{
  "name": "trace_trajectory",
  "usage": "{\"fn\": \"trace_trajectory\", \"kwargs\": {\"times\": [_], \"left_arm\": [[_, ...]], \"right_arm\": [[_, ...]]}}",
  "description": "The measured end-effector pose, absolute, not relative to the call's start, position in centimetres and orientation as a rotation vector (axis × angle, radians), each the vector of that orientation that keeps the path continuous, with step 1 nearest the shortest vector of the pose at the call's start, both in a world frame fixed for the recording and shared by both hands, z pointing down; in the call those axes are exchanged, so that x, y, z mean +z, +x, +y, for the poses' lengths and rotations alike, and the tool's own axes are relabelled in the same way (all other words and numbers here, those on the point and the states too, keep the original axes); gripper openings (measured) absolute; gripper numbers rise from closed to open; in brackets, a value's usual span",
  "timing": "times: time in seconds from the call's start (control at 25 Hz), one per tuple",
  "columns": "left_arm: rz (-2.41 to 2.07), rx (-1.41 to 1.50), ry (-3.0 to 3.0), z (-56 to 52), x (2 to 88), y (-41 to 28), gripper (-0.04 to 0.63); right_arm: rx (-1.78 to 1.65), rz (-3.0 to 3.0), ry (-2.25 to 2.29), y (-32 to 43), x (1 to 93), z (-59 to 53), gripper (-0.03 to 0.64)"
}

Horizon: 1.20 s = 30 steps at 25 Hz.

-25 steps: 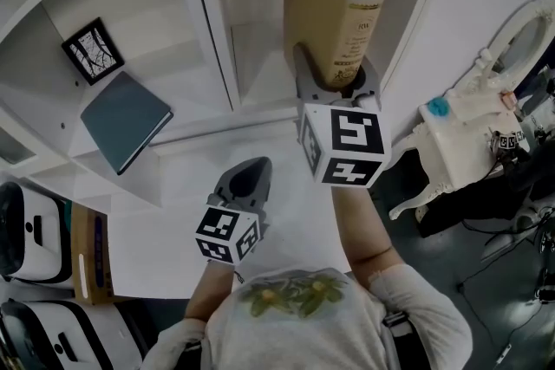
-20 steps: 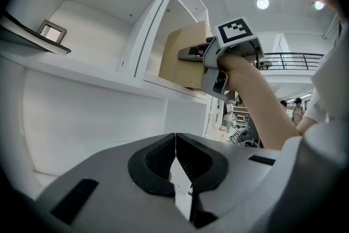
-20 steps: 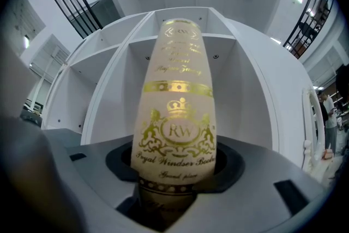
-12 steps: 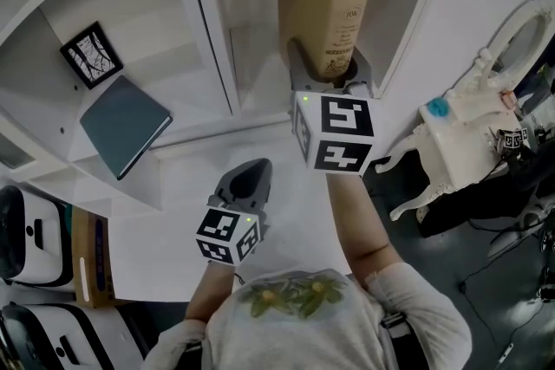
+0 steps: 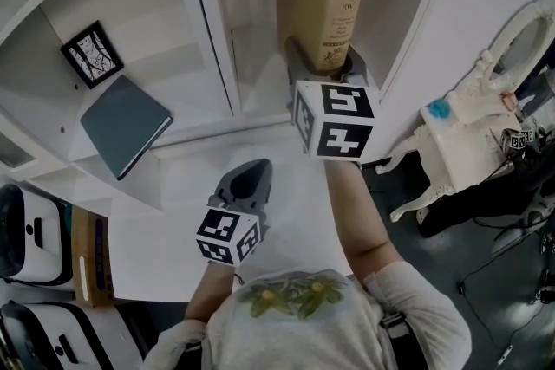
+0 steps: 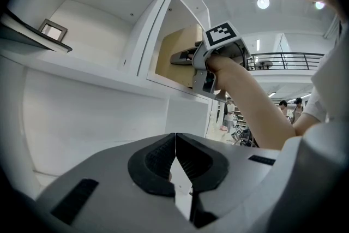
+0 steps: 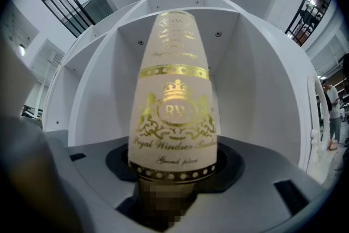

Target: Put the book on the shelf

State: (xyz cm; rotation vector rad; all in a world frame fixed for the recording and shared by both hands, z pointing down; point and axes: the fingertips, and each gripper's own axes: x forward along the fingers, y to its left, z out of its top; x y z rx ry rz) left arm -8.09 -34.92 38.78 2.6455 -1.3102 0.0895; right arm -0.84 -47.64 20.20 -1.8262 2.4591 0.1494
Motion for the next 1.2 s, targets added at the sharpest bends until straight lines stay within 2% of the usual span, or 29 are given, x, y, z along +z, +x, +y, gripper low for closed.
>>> {"fn": "trace_trajectory", "kwargs": {"times": [0.76,0.88,1.2], "left_arm": [[-1.326,0.087,2.665,-34.0,38.0,-7.7,0.028],[-1.334,0.086,2.665,-33.7,37.8,-7.8,0.028],[-1.356,0.092,2.662,-32.6,37.9,-7.9,0.028]], "right_arm": [[0.124,2.576,-1.854,-1.5,21.1,-48.8,0.248],[0.216,2.566,-1.887,-1.2,20.8,-48.0,0.276],[0.219,2.521,-1.843,0.8,21.8,-43.4,0.278]]}}
